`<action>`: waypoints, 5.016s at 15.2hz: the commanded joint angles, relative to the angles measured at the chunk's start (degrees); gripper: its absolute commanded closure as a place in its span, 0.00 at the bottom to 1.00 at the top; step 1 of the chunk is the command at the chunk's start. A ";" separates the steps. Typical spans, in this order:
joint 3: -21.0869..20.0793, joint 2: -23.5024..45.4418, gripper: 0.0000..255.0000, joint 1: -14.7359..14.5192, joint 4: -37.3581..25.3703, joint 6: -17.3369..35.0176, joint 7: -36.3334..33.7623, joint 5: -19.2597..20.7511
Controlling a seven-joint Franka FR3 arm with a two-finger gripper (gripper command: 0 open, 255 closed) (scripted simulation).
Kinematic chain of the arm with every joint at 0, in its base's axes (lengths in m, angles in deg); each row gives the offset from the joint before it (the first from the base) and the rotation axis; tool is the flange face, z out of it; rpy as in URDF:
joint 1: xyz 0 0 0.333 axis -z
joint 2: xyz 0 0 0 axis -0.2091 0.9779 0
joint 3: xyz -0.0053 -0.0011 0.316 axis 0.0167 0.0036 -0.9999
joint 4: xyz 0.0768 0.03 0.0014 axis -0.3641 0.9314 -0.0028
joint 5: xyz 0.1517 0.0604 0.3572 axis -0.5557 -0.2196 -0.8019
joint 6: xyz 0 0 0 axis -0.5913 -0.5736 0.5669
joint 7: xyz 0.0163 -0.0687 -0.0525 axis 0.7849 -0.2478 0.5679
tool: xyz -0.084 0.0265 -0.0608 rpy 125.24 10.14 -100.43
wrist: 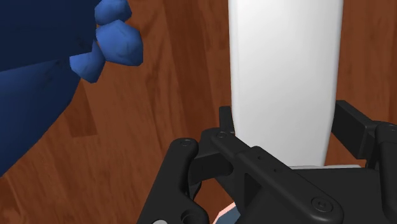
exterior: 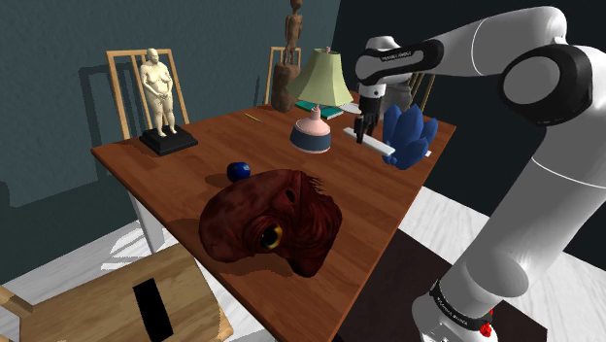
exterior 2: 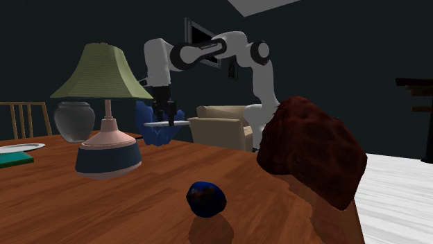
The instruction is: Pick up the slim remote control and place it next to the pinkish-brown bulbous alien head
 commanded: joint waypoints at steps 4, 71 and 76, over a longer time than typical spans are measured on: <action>-0.02 -0.63 1.00 -0.06 -3.24 -3.86 0.13 0.12; -14.77 -26.29 1.00 -10.98 12.37 -15.06 -24.87 -2.21; -14.73 -26.47 1.00 -10.97 16.38 -11.23 -24.94 -2.18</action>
